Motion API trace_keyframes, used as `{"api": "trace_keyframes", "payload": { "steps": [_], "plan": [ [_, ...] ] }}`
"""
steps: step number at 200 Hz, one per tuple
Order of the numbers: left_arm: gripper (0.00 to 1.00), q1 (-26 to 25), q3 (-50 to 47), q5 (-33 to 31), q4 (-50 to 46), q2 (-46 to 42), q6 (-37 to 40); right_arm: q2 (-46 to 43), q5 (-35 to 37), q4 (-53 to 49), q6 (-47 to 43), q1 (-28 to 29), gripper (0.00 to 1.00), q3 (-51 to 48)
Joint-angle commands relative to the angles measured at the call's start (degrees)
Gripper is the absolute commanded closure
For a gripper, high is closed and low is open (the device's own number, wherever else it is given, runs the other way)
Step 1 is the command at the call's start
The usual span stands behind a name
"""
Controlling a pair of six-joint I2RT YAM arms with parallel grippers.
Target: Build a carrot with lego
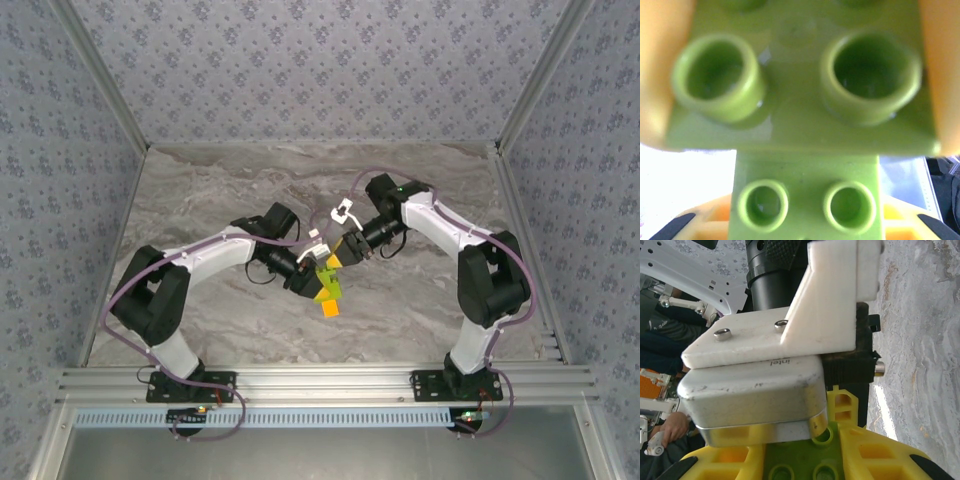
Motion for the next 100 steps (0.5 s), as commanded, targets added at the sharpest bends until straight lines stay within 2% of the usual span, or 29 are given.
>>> {"api": "trace_keyframes", "payload": {
  "steps": [1, 100],
  "plan": [
    [0.76, 1.09, 0.22, 2.79, 3.22, -1.07, -0.56, -0.93, 2.46, -2.79, -0.32, 0.08, 0.81, -2.1],
    [0.77, 2.78, -1.13, 3.57, 6.54, -2.43, -2.82, -3.24, 5.91, 0.3, 0.0, 2.87, 0.79, -5.93]
  ]
}}
